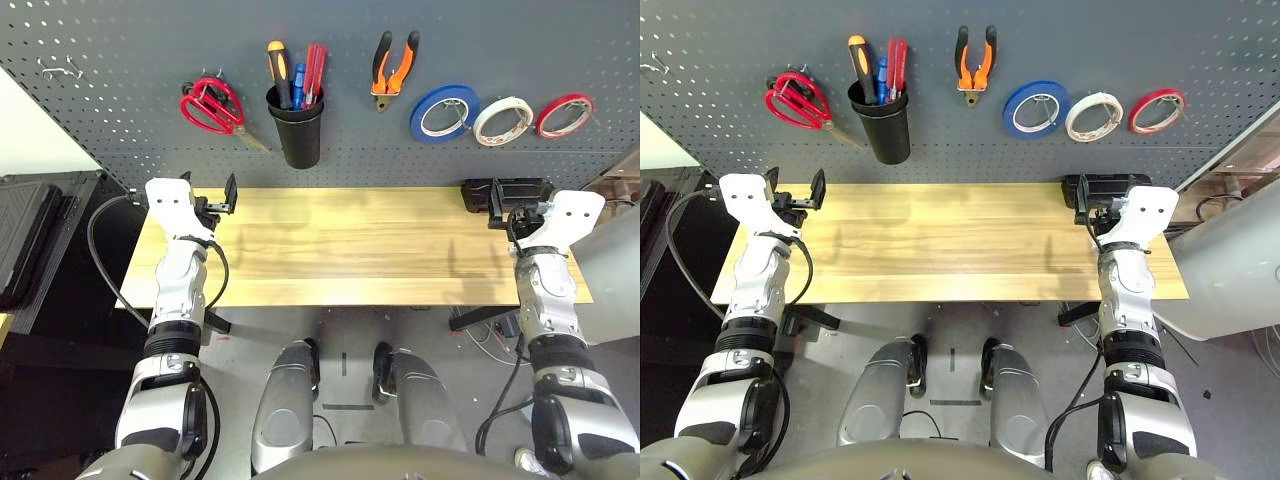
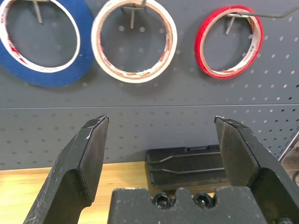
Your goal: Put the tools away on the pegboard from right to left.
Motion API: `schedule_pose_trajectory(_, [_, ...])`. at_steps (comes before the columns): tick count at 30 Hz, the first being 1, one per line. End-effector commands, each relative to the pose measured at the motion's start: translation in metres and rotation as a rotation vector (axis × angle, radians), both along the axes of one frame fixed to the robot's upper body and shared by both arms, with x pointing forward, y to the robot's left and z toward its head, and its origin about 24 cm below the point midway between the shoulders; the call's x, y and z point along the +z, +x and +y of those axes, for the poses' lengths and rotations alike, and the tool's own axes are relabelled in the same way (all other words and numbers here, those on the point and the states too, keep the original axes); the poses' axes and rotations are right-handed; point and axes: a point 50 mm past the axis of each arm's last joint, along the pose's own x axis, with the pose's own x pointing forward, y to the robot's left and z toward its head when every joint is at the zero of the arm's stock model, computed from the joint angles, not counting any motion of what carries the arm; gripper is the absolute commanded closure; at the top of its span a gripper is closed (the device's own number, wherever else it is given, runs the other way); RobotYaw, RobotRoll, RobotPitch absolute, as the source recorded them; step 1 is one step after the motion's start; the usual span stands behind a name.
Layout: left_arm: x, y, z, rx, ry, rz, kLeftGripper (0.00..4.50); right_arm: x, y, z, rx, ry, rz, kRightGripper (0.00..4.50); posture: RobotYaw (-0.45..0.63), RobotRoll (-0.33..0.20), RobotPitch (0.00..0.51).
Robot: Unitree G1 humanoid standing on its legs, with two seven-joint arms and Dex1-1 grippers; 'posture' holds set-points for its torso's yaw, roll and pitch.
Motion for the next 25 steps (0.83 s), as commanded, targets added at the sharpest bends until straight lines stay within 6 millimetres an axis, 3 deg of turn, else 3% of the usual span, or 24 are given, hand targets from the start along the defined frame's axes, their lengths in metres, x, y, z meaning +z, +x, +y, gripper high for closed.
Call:
schedule_pose_trajectory(1, [-0.008,-0.002,0.006,0.022,-0.013,0.027,0.07,0.000,0.002,-0.008,-0.014,-0.002,0.009,0.00,0.09,0.000,0.170])
schedule_pose_trajectory(25, [-0.012,-0.007,0.024,0.073,-0.026,0.057,0.07,-0.003,0.016,0.002,-0.006,-0.007,0.000,0.00,0.12,0.000,0.168])
